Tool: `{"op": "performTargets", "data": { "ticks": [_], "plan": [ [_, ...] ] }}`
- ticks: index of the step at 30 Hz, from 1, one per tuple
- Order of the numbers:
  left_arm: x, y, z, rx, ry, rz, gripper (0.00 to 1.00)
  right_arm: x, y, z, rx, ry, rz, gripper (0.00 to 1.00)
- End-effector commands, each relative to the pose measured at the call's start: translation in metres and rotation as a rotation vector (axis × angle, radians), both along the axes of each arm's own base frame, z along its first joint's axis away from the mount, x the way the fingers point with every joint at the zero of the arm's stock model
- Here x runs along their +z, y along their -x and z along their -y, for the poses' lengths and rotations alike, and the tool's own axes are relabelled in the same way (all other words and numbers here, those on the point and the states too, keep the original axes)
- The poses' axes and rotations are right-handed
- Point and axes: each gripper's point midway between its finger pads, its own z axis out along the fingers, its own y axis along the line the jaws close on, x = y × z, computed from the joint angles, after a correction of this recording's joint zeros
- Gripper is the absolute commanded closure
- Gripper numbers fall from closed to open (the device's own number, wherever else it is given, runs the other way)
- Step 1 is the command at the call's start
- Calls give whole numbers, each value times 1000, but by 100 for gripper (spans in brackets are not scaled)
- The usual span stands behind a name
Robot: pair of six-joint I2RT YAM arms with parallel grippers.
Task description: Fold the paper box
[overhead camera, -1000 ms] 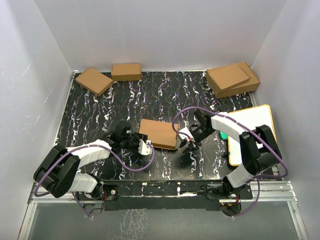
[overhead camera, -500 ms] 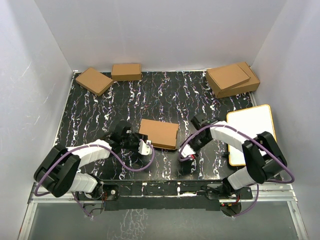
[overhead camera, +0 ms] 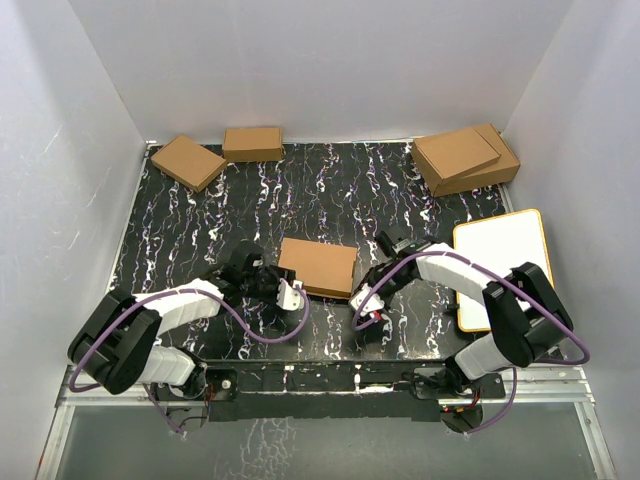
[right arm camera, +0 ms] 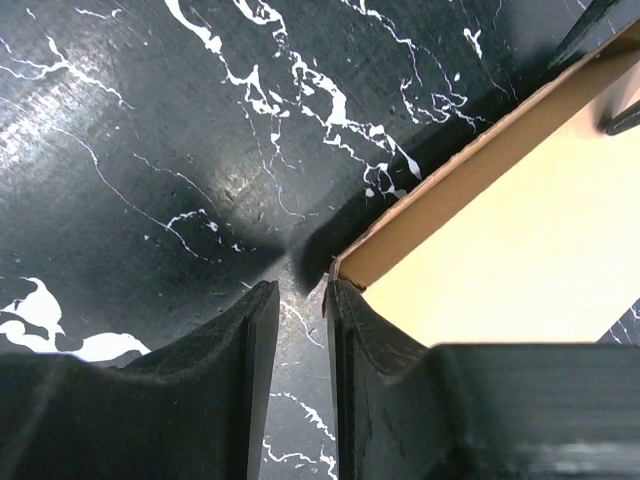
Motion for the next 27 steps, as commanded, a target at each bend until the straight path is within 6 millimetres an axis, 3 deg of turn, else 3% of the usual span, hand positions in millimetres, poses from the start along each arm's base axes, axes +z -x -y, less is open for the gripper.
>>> {"op": "performTargets", "data": {
  "ticks": [1, 27],
  "plan": [
    [-13, 20, 1, -47, -10, -74, 58, 11, -19, -11, 9, -41, 84, 69],
    [-14, 21, 2, -54, -11, -83, 58, 5, -16, -24, 45, -22, 107, 82]
  ]
}}
